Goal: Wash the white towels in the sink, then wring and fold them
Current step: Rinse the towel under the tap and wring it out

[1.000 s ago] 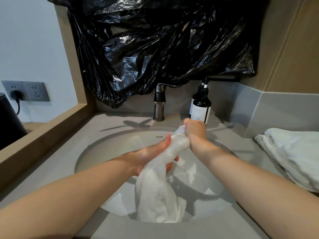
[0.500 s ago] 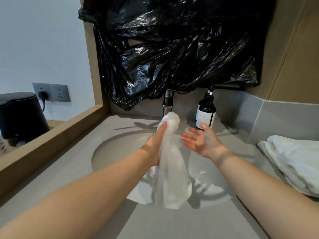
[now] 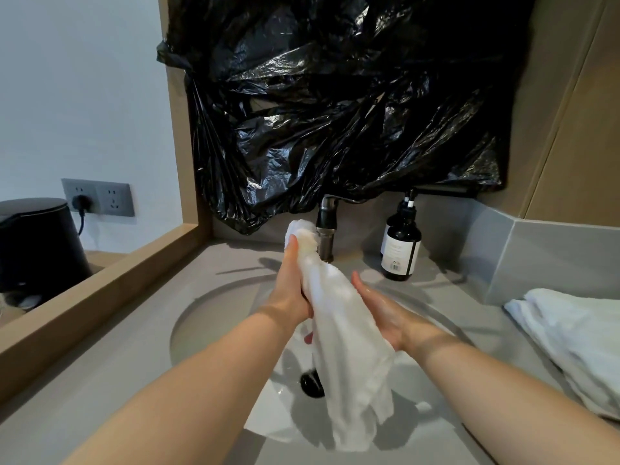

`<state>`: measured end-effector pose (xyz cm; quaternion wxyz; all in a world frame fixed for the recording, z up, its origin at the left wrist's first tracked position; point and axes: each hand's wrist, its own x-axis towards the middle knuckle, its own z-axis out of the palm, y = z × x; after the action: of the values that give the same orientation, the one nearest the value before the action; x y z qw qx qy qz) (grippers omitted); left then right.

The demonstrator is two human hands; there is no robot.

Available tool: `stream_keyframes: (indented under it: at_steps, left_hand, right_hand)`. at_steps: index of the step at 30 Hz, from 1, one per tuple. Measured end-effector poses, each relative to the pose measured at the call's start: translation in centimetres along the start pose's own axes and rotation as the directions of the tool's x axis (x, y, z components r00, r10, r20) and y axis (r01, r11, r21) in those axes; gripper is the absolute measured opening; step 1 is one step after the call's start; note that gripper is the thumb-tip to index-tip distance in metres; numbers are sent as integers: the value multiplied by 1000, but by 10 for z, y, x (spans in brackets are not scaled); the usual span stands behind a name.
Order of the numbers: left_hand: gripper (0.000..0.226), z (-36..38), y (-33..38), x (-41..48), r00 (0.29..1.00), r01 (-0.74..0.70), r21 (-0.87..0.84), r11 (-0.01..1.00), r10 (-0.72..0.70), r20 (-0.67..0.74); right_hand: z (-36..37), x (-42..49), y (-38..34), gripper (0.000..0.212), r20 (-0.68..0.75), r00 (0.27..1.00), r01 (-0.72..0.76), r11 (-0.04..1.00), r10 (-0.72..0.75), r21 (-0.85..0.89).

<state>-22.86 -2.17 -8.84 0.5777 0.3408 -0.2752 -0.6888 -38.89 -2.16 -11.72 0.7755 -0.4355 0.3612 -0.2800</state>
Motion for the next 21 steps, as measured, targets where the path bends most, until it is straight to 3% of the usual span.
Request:
stream_keyframes:
  at_steps: [3, 5, 6, 8, 9, 11, 13, 16, 21]
  left_hand:
    - [63, -7, -1, 11, 1000, -14, 50, 999, 16, -27]
    - [62, -15, 2, 16, 999, -13, 28, 1000, 14, -49]
    - [63, -18, 3, 17, 998, -18, 25, 1000, 19, -60]
    - [55, -23, 6, 17, 998, -32, 45, 998, 35, -58]
    - [44, -25, 6, 18, 997, -44, 74, 996, 48, -53]
    - [25, -26, 3, 19, 997, -41, 115, 993, 47, -54]
    - [20, -27, -1, 20, 996, -22, 118, 993, 32, -82]
    - [22, -31, -6, 24, 993, 4, 135, 991, 12, -120]
    - [29, -23, -15, 31, 969, -41, 180, 983, 83, -234]
  right_hand:
    - [6, -5, -6, 66, -53, 998, -33, 999, 33, -2]
    - [4, -4, -9, 42, -90, 996, -5, 994, -5, -111]
    - [6, -7, -10, 39, -36, 999, -4, 977, -4, -212]
    - [6, -3, -10, 101, -33, 997, -83, 877, 77, -473]
    - [13, -2, -10, 112, -75, 990, -144, 799, 123, -583]
    - [28, -2, -9, 82, -188, 977, -209, 619, 101, -757]
    - [40, 0, -6, 48, -305, 951, -245, 468, -56, -849]
    - [55, 8, 5, 36, -409, 884, -310, 372, -225, -875]
    - [67, 12, 17, 27, -430, 841, -405, 145, -328, -903]
